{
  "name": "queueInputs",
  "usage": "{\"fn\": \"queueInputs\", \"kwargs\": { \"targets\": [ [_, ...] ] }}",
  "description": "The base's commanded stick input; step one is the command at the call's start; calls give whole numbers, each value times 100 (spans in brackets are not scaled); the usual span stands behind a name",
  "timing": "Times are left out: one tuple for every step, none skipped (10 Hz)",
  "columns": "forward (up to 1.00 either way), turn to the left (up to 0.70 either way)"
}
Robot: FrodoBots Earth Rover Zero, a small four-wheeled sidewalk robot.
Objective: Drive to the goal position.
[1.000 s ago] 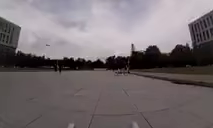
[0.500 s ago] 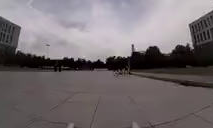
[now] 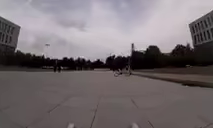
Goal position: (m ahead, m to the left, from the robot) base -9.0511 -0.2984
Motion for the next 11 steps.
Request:
{"fn": "queueInputs", "kwargs": {
  "targets": [
    [70,0],
    [70,0],
    [70,0],
    [70,0],
    [70,0],
    [70,-10],
    [70,-27],
    [70,-27],
    [70,-3],
    [70,0],
    [70,0]
  ]
}}
